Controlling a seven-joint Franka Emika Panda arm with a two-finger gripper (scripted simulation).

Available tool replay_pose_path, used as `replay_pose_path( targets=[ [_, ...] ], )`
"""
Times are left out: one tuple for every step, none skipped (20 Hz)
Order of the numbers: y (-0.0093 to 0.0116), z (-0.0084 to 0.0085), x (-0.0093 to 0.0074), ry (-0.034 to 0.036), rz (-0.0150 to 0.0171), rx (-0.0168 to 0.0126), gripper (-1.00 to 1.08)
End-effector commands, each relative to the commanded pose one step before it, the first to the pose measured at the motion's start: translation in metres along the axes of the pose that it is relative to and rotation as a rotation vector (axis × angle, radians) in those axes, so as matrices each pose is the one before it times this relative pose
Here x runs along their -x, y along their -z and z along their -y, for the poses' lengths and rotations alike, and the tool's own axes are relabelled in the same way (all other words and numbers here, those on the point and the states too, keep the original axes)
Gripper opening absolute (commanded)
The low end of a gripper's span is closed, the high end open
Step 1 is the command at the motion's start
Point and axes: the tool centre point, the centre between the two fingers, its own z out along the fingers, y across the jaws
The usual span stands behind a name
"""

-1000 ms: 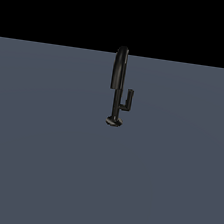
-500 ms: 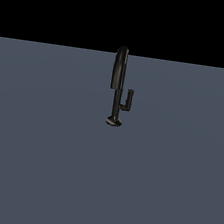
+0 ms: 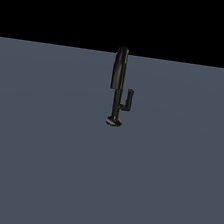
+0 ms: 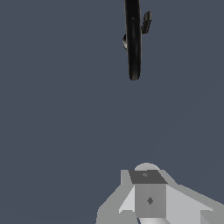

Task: Turn on the faucet by rotating a designated handle.

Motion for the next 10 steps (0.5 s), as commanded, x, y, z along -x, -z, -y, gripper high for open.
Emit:
replay_pose_path(
  targets=[
    [-0.00085,0.00176,-0.01576,-0.03651,0.03137,-0.03429,-1.0],
    [-0.00029,0.00074,-0.00625,-0.01444,0.0126,-0.01377,-1.0],
    [-0.00029,0.00075,-0.00628,-0.0145,0.01266,-0.01386,-1.0],
    [-0.00028,0.00075,-0.00631,-0.01456,0.01272,-0.01393,-1.0],
    [-0.00028,0.00075,-0.00634,-0.01462,0.01278,-0.01402,-1.0],
    [-0.00028,0.00076,-0.00636,-0.01467,0.01284,-0.01409,-1.0],
    [-0.00027,0.00075,-0.00639,-0.01472,0.0129,-0.01417,-1.0],
    [-0.00027,0.00076,-0.00642,-0.01477,0.01296,-0.01424,-1.0],
    [-0.00027,0.00076,-0.00644,-0.01482,0.01302,-0.01432,-1.0],
    [-0.00027,0.00076,-0.00647,-0.01486,0.01308,-0.01439,-1.0]
  ],
)
